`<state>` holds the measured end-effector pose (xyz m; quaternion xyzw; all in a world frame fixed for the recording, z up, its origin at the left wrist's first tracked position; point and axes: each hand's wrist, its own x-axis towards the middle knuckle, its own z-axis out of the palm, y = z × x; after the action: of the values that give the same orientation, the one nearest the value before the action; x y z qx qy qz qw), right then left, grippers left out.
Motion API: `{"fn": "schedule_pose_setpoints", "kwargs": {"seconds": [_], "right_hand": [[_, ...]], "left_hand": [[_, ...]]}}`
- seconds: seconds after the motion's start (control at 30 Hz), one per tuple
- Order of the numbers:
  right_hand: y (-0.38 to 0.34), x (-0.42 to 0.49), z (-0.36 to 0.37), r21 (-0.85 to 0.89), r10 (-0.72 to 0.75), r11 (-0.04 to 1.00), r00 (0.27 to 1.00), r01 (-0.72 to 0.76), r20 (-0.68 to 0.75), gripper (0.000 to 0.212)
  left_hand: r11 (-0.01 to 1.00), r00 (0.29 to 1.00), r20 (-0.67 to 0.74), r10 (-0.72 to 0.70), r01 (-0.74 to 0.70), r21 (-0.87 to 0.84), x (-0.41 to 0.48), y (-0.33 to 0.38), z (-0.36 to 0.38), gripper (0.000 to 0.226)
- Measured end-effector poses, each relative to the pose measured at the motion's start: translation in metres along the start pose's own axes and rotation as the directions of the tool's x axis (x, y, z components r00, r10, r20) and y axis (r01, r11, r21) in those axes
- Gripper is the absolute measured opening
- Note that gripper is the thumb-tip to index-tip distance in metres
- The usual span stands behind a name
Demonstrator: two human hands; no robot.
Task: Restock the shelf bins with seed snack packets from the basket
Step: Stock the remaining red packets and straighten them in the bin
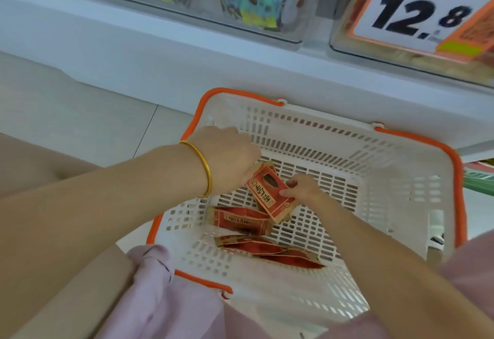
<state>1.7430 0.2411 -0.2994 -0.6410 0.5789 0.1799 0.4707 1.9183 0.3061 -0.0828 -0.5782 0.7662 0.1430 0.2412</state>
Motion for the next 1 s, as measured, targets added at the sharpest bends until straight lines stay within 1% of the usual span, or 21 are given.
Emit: {"fn": "schedule_pose_setpoints", "kwargs": {"seconds": [0.07,0.17,0.23,0.37,0.43,0.57,0.67,0.7,0.73,0.77,0.8,0.83,0.87,0.9,0.93,0.97,1.0], "right_hand": [[0.006,-0.001,0.009,0.062,0.052,0.997,0.999,-0.052,0.003,0.034],[0.005,-0.005,0.027,0.211,0.084,0.974,0.996,-0.079,-0.018,0.039],[0.005,-0.007,0.037,0.295,0.095,0.952,0.995,-0.085,-0.02,0.037],[0.013,-0.006,0.041,0.345,0.125,0.933,0.992,-0.105,-0.035,0.042],[0.017,-0.006,0.037,0.361,0.123,0.928,0.991,-0.098,-0.046,0.037],[0.016,-0.012,0.02,0.315,0.039,0.949,0.995,-0.007,-0.096,0.029],[0.015,-0.024,-0.004,0.201,-0.08,0.974,0.989,0.105,-0.127,0.03],[0.015,-0.03,-0.015,0.212,-0.099,0.97,0.988,0.122,-0.115,0.031],[0.015,-0.038,-0.026,0.273,-0.115,0.953,0.99,0.134,-0.086,0.031],[0.014,-0.05,-0.038,0.375,-0.131,0.917,0.99,0.138,-0.044,0.029],[0.013,-0.063,-0.049,0.491,-0.153,0.861,0.988,0.131,0.004,0.028],[0.013,-0.077,-0.059,0.6,-0.179,0.793,0.982,0.111,0.054,0.028],[0.013,-0.091,-0.068,0.688,-0.209,0.721,0.973,0.086,0.098,0.03],[0.014,-0.105,-0.075,0.754,-0.238,0.654,0.963,0.065,0.123,0.034],[0.016,-0.117,-0.081,0.807,-0.269,0.588,0.954,0.055,0.132,0.04],[0.017,-0.127,-0.085,0.847,-0.294,0.529,0.947,0.051,0.126,0.043],[0.017,-0.136,-0.089,0.872,-0.313,0.486,0.943,0.055,0.116,0.044]], "left_hand": [[1.0,1.0,0.007,-0.002,0.002,0.009,0.0,0.0,0.002,0.035],[1.0,1.0,0.024,-0.016,0.016,-0.003,0.001,-0.002,0.005,0.035],[1.0,0.999,0.039,-0.024,0.025,-0.017,0.002,-0.003,0.006,0.036],[0.999,0.997,0.072,-0.03,0.031,-0.022,0.004,-0.003,0.008,0.036],[0.999,0.997,0.077,-0.03,0.032,-0.03,0.005,-0.003,0.008,0.036],[0.997,0.995,0.088,-0.048,0.053,-0.051,0.011,-0.002,0.006,0.039],[0.988,0.988,0.121,-0.093,0.106,-0.109,0.015,0.001,0.001,0.041],[0.978,0.984,0.138,-0.108,0.13,-0.16,0.018,0.003,-0.001,0.041],[0.962,0.98,0.159,-0.116,0.151,-0.228,0.021,0.005,-0.003,0.039],[0.925,0.974,0.191,-0.119,0.179,-0.336,0.024,0.009,-0.005,0.033],[0.852,0.97,0.201,-0.138,0.22,-0.476,0.026,0.011,-0.004,0.021],[0.739,0.958,0.235,-0.166,0.278,-0.614,0.029,0.013,-0.001,0.016],[0.591,0.936,0.283,-0.209,0.352,-0.726,0.032,0.015,0.003,0.02],[0.396,0.898,0.373,-0.234,0.438,-0.807,0.033,0.016,0.008,0.014],[0.186,0.865,0.446,-0.228,0.489,-0.852,0.033,0.018,0.011,0.004],[0.001,0.853,0.491,-0.177,0.499,-0.867,0.033,0.021,0.012,0.018],[-0.168,0.858,0.503,-0.103,0.484,-0.859,0.033,0.026,0.012,0.026]]}}
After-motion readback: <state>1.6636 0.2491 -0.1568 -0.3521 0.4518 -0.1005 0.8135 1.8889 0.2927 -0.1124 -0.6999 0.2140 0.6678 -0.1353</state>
